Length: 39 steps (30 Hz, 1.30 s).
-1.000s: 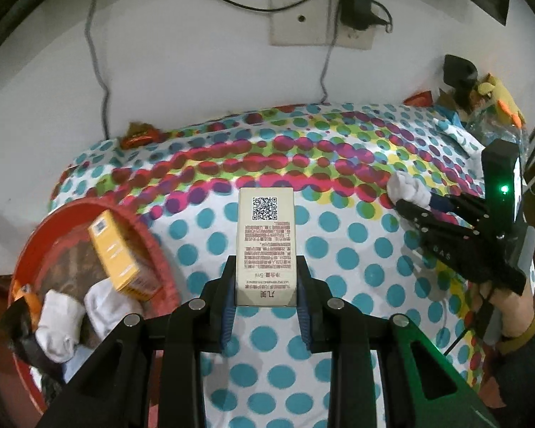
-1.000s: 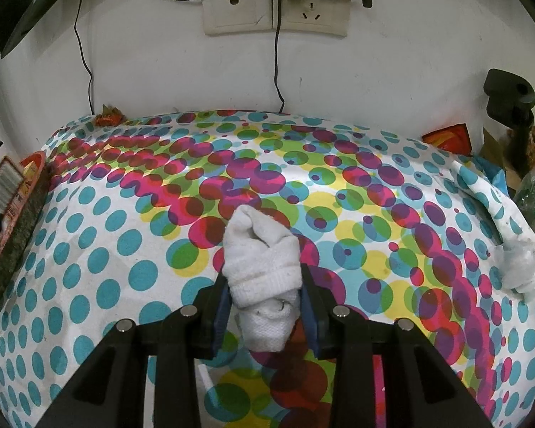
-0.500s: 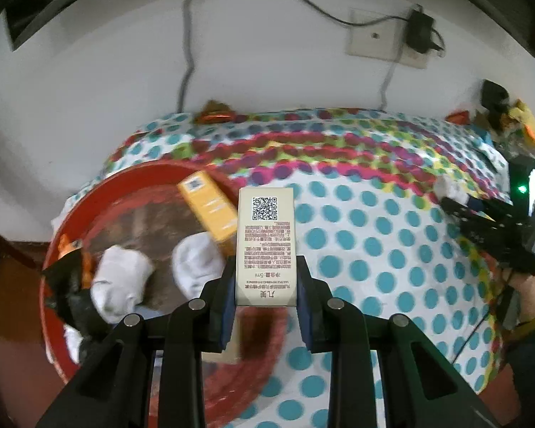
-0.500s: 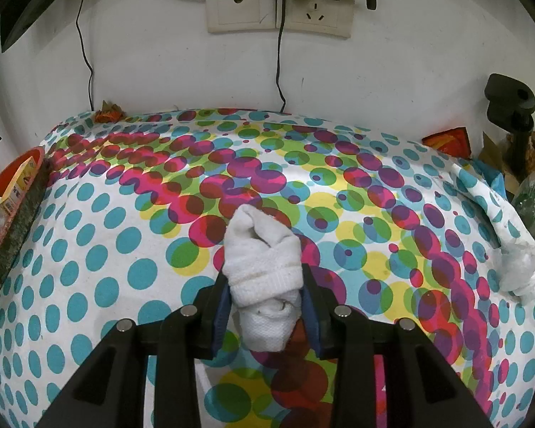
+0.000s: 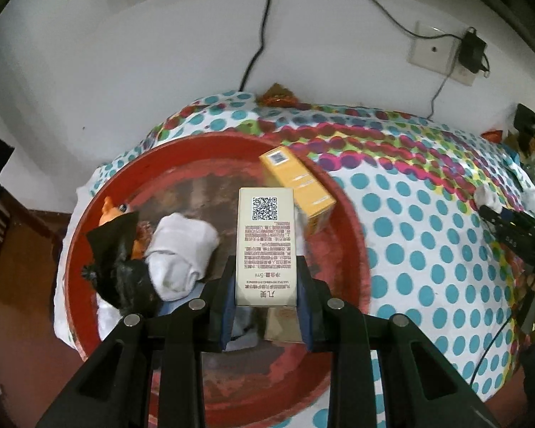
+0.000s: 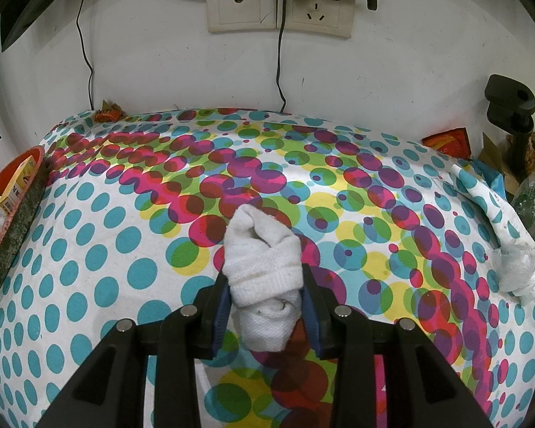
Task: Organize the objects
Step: 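Carry the white box with the left gripper over the red tray, then lower the white box into the tray and open the left gripper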
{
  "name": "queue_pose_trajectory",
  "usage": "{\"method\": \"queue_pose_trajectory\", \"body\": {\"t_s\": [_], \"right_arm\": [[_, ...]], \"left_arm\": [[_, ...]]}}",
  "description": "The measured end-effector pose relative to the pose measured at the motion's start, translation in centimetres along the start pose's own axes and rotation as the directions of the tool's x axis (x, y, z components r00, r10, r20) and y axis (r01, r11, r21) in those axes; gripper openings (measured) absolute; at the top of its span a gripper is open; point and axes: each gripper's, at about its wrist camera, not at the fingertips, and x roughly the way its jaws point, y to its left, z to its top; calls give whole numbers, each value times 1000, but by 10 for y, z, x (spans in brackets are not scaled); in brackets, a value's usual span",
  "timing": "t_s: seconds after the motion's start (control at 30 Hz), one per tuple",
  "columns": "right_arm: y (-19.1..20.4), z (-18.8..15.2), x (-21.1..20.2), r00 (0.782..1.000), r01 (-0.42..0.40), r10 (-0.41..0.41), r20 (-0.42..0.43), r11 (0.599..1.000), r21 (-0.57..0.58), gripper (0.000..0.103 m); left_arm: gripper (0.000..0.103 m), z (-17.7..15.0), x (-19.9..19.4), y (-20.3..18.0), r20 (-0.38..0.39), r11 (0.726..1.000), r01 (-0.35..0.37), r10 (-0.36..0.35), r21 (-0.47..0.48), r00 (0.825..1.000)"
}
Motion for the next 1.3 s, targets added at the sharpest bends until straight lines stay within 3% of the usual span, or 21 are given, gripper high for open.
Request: {"method": "queue_pose_trajectory", "body": {"t_s": [0.47, 0.8, 1.03, 1.13, 1.3], "right_arm": [[3, 2, 1, 1000, 2, -2, -1, 1000, -2, 37], [5, 0, 1, 1000, 12, -12, -2, 1000, -10, 37], [6, 0, 0, 1000, 30, -30, -4, 999, -26, 37], [4, -1, 0, 999, 43, -43, -9, 998, -37, 38], [6, 0, 0, 999, 48, -48, -9, 998, -41, 38]], "left_arm": [[27, -13, 26, 53, -47, 994, -74, 70, -84, 996], [27, -25, 37, 67, -56, 991, -83, 77, -102, 995], [27, -29, 36, 70, -40, 995, -48, 44, -92, 998], [33, -32, 34, 70, -27, 997, -25, 22, -79, 999], [49, -38, 28, 68, -4, 996, -57, 56, -62, 998]]}}
